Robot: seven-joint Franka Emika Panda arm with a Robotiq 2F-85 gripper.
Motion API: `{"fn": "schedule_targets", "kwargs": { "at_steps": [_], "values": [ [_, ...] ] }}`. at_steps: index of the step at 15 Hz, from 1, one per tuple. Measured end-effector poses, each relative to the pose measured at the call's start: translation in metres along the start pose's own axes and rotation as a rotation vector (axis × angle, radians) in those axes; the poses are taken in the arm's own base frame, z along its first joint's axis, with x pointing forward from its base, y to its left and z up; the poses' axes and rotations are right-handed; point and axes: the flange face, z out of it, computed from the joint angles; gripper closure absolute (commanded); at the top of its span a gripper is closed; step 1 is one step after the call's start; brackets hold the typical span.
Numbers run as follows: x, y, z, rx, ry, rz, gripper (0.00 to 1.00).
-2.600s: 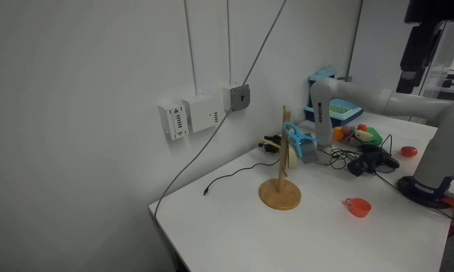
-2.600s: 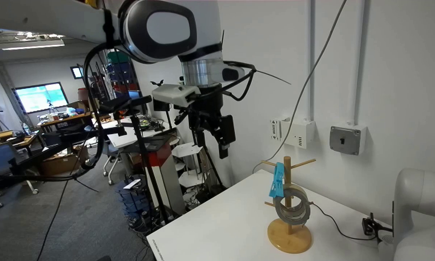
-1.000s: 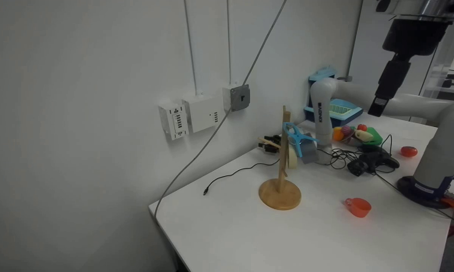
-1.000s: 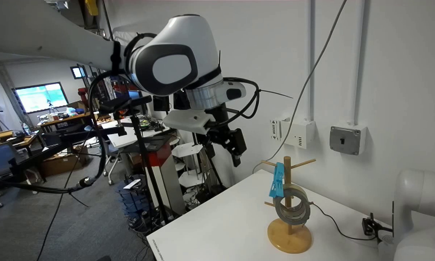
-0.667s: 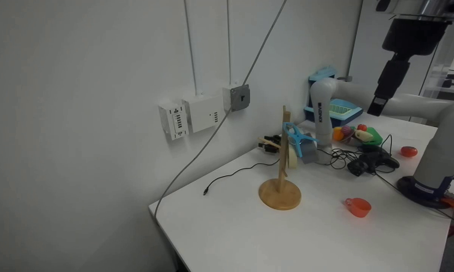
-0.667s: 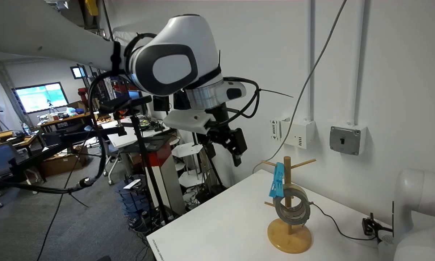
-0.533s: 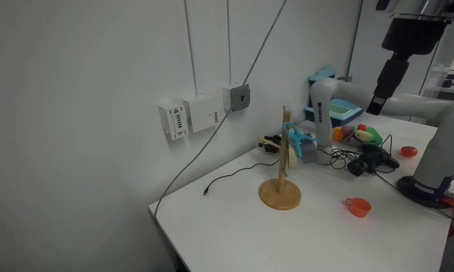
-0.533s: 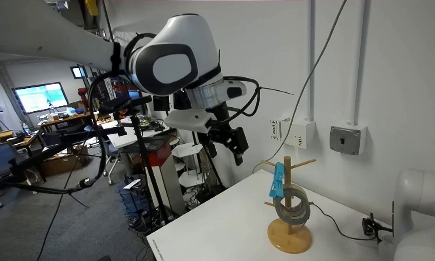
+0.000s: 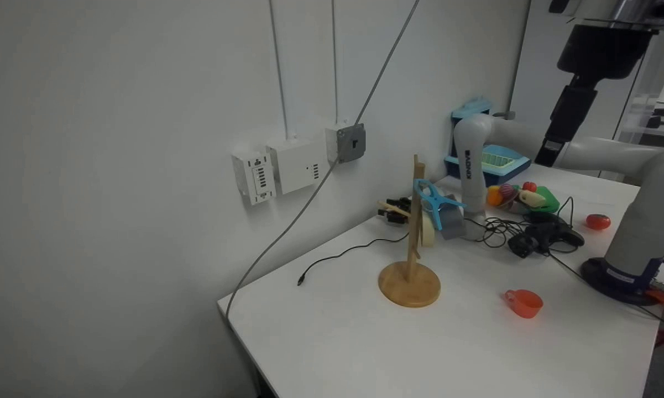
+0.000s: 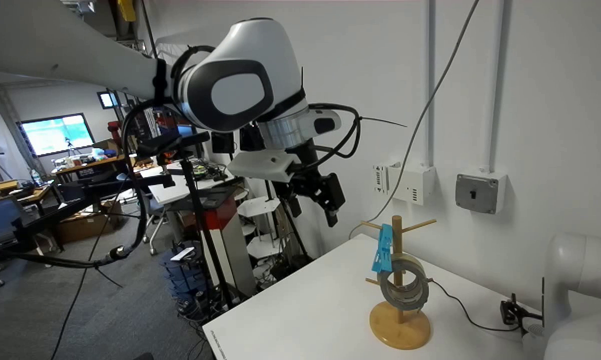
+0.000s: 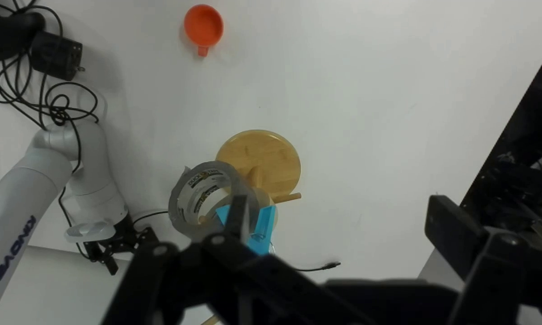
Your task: Put the blue peg on the table
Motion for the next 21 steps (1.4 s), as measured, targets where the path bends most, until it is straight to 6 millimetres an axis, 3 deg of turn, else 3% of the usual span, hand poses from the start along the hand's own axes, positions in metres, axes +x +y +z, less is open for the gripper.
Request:
{"fn": "schedule_targets", "kwargs": {
  "at_steps": [12, 17, 21],
  "values": [
    [0.0, 0.0, 0.001, 0.002, -0.005, 0.001, 0.0],
    [0.021, 0.001, -0.023, -0.009, -0.027, 0.049, 0.0],
    [0.036, 0.012, -0.01, -0.01, -0.045, 0.06, 0.0]
  ]
}}
